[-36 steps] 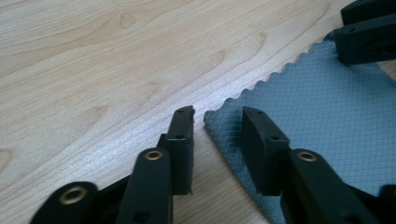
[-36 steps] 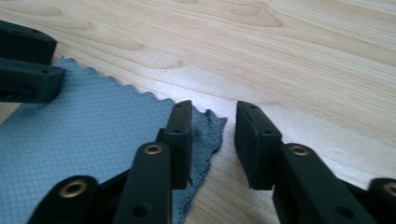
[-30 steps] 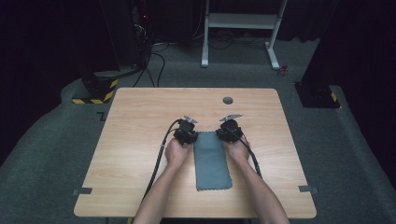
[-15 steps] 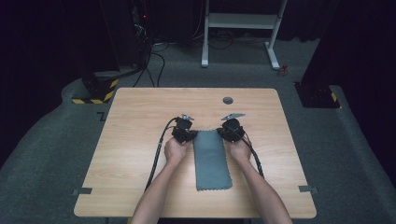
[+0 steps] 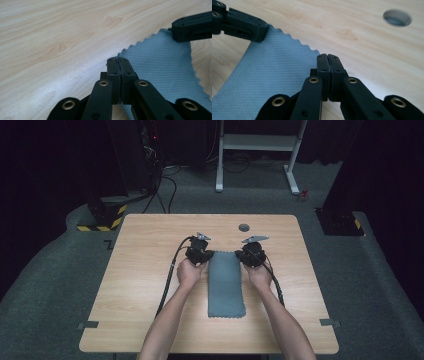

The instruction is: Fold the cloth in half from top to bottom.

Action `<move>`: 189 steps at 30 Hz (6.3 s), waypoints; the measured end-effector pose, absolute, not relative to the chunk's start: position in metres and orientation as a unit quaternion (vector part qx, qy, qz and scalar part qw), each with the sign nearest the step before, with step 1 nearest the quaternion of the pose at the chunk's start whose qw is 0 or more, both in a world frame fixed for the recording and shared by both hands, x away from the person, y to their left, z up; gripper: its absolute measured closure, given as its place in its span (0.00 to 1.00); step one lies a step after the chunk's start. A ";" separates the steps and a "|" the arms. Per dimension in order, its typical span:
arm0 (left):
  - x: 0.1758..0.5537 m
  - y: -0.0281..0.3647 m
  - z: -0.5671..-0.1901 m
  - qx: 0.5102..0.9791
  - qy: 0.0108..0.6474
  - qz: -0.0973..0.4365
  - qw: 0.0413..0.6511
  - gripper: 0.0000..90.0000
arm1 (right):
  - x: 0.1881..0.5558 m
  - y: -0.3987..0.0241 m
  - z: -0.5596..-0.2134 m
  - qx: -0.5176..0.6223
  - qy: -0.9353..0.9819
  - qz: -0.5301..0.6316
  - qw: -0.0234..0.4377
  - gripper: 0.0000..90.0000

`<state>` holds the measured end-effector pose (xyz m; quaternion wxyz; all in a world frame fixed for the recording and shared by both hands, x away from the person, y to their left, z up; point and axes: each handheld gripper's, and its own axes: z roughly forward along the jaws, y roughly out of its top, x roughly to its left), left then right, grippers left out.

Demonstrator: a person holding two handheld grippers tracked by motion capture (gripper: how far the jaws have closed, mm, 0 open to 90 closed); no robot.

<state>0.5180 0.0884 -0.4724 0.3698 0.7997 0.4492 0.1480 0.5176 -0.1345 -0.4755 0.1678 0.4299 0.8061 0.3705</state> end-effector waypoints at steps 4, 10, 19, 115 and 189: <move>0.516 0.089 -0.472 0.800 0.447 0.138 0.377 0.98 | 0.515 -0.137 -0.473 0.429 0.806 0.372 0.166 0.99; 0.511 0.086 -0.477 0.807 0.437 0.133 0.375 0.98 | 0.511 -0.141 -0.480 0.428 0.809 0.370 0.159 0.99; 0.499 0.090 -0.483 0.812 0.428 0.120 0.379 0.98 | 0.500 -0.144 -0.483 0.410 0.818 0.374 0.151 0.99; 0.403 0.099 -0.507 0.809 0.389 0.097 0.429 0.98 | 0.411 -0.171 -0.504 0.345 0.832 0.425 0.092 0.99; 0.340 0.100 -0.523 0.837 0.335 0.100 0.420 0.95 | 0.345 -0.173 -0.522 0.291 0.858 0.408 0.111 0.96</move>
